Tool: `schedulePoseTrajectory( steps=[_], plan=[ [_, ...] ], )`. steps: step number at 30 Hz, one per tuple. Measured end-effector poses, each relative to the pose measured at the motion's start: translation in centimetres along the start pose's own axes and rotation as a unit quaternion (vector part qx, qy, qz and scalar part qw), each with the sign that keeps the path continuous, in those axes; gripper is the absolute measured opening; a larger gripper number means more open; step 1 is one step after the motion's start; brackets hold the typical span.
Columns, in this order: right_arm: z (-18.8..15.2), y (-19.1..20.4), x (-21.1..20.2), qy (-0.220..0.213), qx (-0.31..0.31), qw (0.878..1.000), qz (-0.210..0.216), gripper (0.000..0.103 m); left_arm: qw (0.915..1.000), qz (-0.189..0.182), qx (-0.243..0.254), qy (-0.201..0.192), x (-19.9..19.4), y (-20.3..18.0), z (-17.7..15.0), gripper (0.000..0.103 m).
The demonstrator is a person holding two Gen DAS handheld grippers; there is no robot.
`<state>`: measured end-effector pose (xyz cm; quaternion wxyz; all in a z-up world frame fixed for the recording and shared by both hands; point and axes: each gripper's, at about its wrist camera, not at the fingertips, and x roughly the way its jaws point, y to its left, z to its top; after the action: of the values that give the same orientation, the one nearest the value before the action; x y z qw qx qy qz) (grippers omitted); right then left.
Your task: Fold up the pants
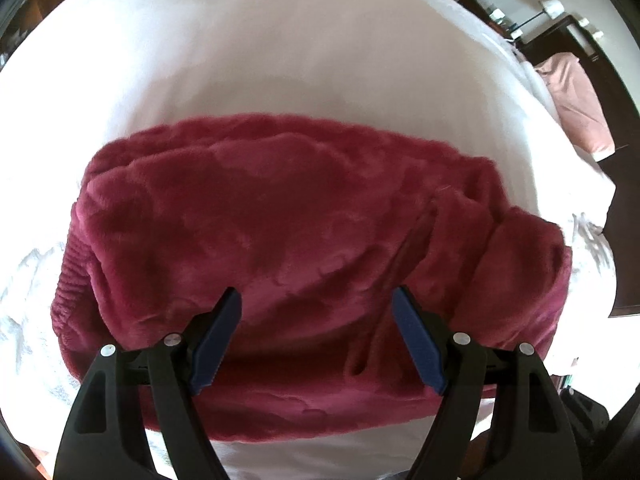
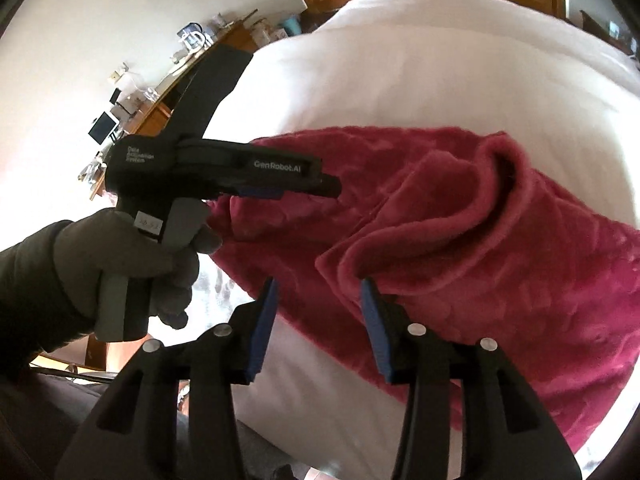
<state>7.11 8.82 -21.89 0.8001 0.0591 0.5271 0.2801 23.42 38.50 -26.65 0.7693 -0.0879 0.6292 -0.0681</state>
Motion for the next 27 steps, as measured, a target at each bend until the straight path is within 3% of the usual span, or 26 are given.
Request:
schedulePoseTrajectory(
  steps=[5,13,20,22,24,27],
  plan=[
    [-1.8,-4.4,-2.2,-0.017,0.086,0.996,-0.016,0.044,0.9997,-0.021,0.006,-0.010,-0.5,-1.9,-0.5,0.077],
    [-8.0,-12.4,-6.7,-0.018,0.210,0.974,-0.087,0.044,0.9969,-0.066,0.041,-0.007,1.0,-6.6,-1.9,0.085],
    [-14.0,-17.5,-10.2,-0.020,0.284,0.945,-0.158,0.044,0.9982,-0.008,0.050,0.031,5.0,-8.2,-2.5,0.088],
    [-15.9,-19.0,-11.6,-0.015,0.297,0.938,-0.178,0.044,0.9980,-0.009,0.042,0.047,6.0,-8.0,-2.9,0.077],
    [-17.6,-19.9,-12.2,-0.007,0.306,0.933,-0.192,0.044,0.9981,-0.017,0.035,0.047,6.2,-8.0,-3.0,0.051],
    [-19.4,-20.6,-12.2,0.011,0.299,0.932,-0.204,0.044,0.9986,-0.016,0.030,0.041,5.9,-8.4,-2.9,0.030]
  ],
)
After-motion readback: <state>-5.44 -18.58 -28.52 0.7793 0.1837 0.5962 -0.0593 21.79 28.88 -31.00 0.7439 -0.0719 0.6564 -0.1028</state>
